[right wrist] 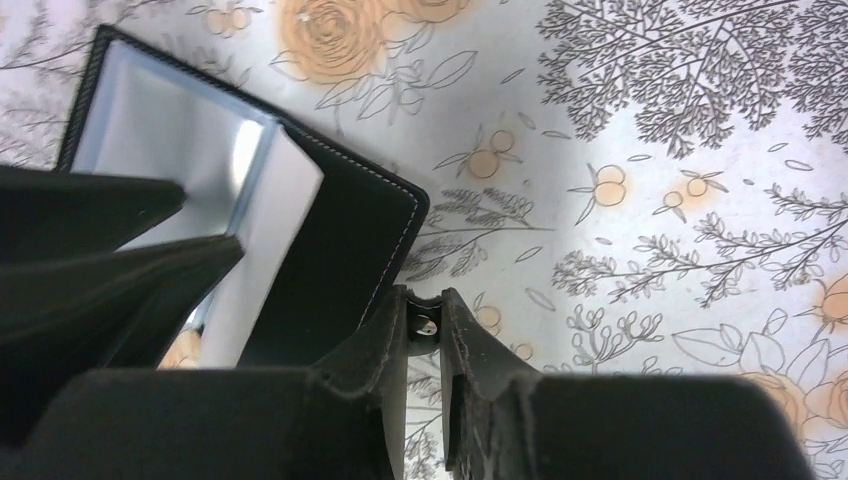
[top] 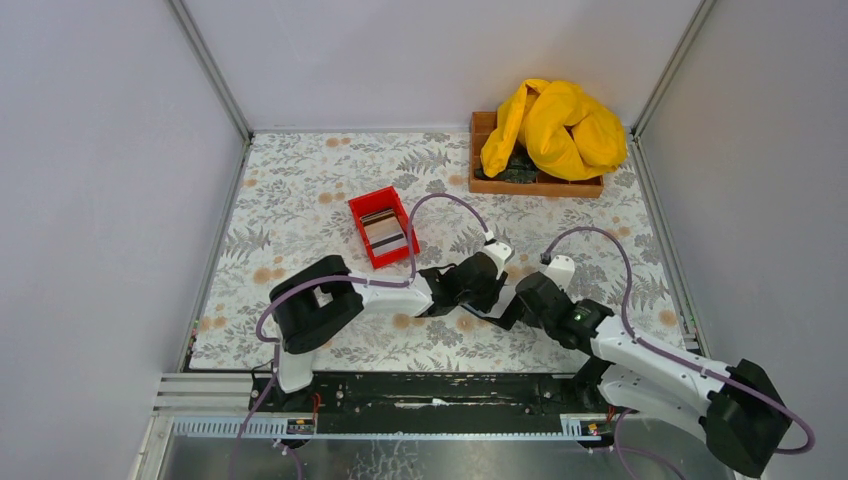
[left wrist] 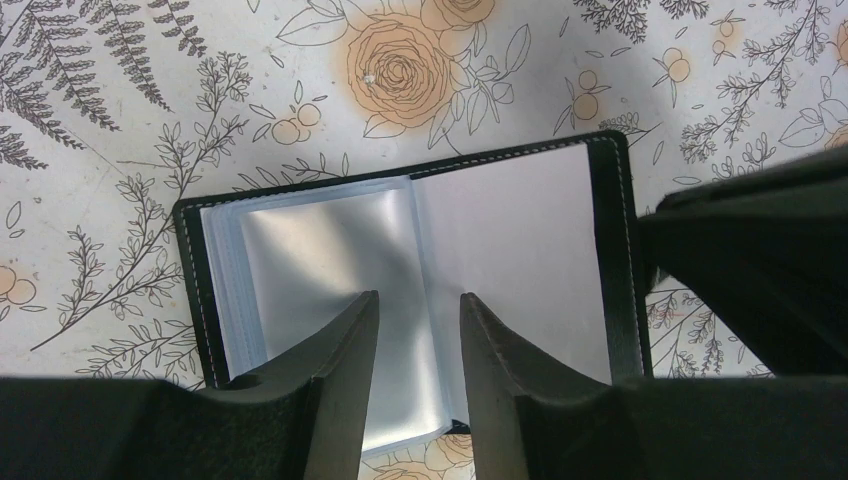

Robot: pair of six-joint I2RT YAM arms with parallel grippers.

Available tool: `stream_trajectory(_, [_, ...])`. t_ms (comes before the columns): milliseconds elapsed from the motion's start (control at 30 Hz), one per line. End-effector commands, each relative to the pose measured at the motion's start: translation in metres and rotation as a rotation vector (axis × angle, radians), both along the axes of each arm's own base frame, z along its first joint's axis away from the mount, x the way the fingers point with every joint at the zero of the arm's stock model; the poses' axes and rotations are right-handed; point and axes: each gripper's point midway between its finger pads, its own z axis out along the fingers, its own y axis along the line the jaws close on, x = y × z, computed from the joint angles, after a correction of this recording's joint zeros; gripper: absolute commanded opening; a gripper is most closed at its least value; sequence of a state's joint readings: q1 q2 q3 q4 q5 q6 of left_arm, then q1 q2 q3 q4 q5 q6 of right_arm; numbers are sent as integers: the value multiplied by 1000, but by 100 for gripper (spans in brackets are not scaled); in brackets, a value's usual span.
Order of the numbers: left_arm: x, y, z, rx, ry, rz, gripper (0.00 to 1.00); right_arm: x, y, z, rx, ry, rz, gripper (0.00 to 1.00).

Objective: Take the credit cards out of the card holder

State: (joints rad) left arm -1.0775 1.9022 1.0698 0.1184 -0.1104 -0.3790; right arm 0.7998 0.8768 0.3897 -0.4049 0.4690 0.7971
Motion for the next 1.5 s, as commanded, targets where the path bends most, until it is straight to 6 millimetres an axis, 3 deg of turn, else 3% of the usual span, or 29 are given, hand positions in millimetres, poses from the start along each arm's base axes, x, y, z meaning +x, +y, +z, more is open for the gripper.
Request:
stream_trajectory(0, [-5,-2,-6,26,22,-32,43,28,6,15,8,-39,17,0])
stream_trajectory(367, [-4,-1,-11,40,23,-25,43,63,21,25,-11,-18,59,1])
stream_trajectory(433, [-4,-2,-14,43,30,-24,43,63,21,31,4,-40,58,9])
stream_trajectory(567, [-3,-5,-21,54,44,-20,43,59,9,52,2,-101,40,42])
stream_trajectory(733, [-2,-7,-24,56,48,-10,43,49,8,86,67,-172,68,49])
stream_trajectory(767, [-2,-6,-24,56,47,-8,43,48,10,89,82,-180,80,49])
stream_trajectory(833, [0,-5,-23,57,42,0,44,45,13,90,106,-183,100,38])
stream_trajectory(967, [2,-3,-15,44,25,15,43,42,19,72,109,-126,111,13])
stream_trajectory(1067, [2,-1,-6,22,10,17,42,43,29,57,146,-107,128,1])
stream_trajectory(1233, [0,-1,3,-4,6,14,39,43,49,42,230,-92,172,0])
stream_trajectory(1467, [-3,-3,9,-37,8,5,39,38,52,17,253,-53,167,0])
